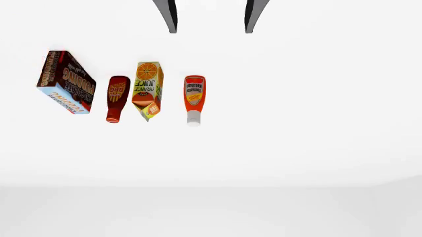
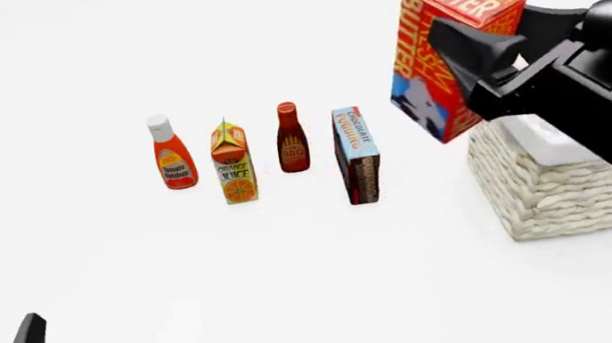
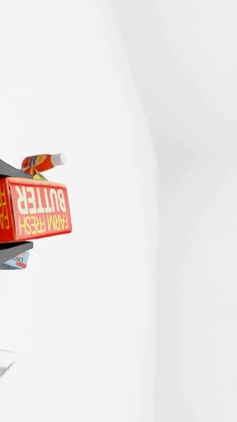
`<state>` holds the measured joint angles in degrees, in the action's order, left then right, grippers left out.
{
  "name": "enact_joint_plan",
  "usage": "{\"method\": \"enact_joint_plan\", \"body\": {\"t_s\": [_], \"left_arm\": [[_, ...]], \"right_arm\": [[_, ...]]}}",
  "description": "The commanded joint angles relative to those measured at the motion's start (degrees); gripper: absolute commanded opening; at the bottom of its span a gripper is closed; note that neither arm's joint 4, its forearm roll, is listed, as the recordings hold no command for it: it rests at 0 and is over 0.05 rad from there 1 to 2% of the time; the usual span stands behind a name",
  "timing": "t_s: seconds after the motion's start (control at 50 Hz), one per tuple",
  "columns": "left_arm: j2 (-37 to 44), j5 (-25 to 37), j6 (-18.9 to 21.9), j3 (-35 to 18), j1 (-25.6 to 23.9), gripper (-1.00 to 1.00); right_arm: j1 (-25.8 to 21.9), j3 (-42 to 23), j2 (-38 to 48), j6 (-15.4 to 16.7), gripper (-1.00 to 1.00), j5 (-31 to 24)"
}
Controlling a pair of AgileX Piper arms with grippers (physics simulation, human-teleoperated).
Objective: Pick the butter and place it in the basket.
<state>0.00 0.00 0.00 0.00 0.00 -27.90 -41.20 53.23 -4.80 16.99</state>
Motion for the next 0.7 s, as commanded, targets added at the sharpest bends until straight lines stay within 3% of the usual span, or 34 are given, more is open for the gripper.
{"method": "enact_joint_plan", "body": {"t_s": [0.02,0.22,0.7], "left_arm": [[0.0,0.0,0.0,0.0,0.0,1.0],[0.0,0.0,0.0,0.0,0.0,1.0],[0.0,0.0,0.0,0.0,0.0,1.0]], "right_arm": [[5.03,-1.42,0.52,-3.96,-1.0,2.51],[10.27,-1.06,2.11,-5.69,-1.0,5.69],[16.69,-1.64,3.1,-7.08,-1.0,7.54]]}}
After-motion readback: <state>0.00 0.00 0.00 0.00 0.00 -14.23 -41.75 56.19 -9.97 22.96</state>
